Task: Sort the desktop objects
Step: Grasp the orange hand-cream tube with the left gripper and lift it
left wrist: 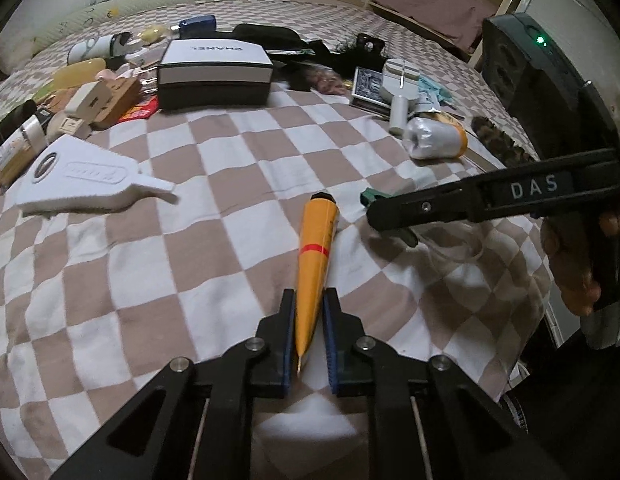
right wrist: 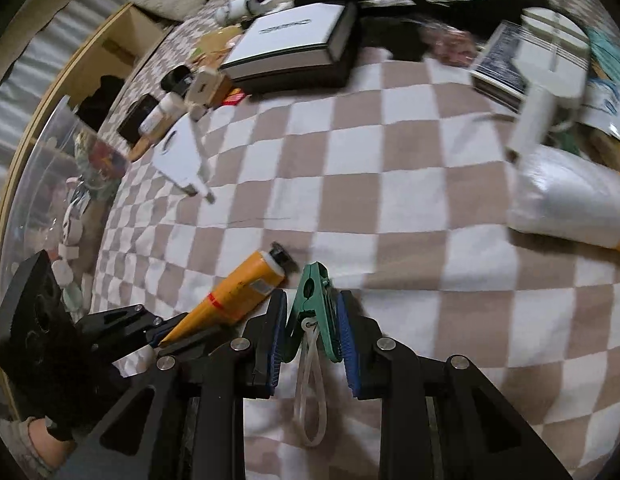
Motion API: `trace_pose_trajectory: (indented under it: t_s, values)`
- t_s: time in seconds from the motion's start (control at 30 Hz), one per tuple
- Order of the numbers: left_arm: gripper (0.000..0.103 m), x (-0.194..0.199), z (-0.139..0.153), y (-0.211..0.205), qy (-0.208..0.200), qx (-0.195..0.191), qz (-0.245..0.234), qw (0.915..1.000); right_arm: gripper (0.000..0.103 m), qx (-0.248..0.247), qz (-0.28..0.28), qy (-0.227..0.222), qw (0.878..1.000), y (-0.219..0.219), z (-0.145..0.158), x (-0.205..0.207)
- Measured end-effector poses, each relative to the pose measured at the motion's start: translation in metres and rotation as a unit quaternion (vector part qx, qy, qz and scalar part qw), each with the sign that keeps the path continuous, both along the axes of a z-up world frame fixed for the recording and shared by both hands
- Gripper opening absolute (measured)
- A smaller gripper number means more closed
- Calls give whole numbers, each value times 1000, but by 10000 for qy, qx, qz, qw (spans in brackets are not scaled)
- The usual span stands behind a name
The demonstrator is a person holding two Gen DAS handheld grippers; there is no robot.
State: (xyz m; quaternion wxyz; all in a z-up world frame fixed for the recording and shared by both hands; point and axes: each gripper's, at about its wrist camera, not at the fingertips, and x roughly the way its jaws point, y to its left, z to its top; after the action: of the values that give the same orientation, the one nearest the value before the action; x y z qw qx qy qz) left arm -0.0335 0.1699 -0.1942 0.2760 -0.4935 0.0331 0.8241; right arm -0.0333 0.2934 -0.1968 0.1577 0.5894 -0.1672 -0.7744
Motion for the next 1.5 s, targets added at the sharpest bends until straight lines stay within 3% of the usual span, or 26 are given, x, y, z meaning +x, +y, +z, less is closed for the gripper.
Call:
trace_pose_trajectory:
  t_s: [0.17, 0.23, 0.27, 0.3, 0.67, 0.83, 0.9, 0.93, 1.03, 1.3, 1.5]
  values:
    - [20, -1, -5, -3, -30, 33, 26, 10000, 26, 53, 48, -15, 10000, -11, -3, -1]
    - [40, 0, -4, 0, 2, 65, -70, 10000, 26, 78, 49, -34, 10000, -12, -4, -1]
    - [58, 0, -3, 2, 34, 72, -84, 9999, 26, 86, 48, -36, 9999, -12, -4, -1]
    - [65, 0, -1, 5, 67, 77, -92, 9999, 26, 94, 47, -38, 9999, -12, -4, -1]
    - [65, -31, 0, 12, -75, 215, 209, 9995, 26, 118, -15, -66, 9999, -5, -6, -2]
    - [49, -36, 1, 13, -102, 166, 265, 9995, 26, 134, -61, -64, 9999, 1, -8, -2]
    - [35, -38, -1, 11, -139, 130, 306, 9993, 26, 184, -58, -40, 9998, 3, -7, -1]
    - [34, -39, -2, 10, -157, 102, 332, 9993, 26, 211, -58, -26, 9998, 4, -7, -1]
    - [34, -39, -4, 11, -154, 77, 317, 9993, 26, 239, -66, -15, 9997, 5, -7, 0]
    - [34, -30, -7, 25, 282, -464, 79, 9985, 26, 270, -71, -26, 9996, 4, -7, 0]
    - [30, -30, -4, 20, 302, -455, 79, 9985, 26, 263, -48, -30, 9996, 6, -7, -2]
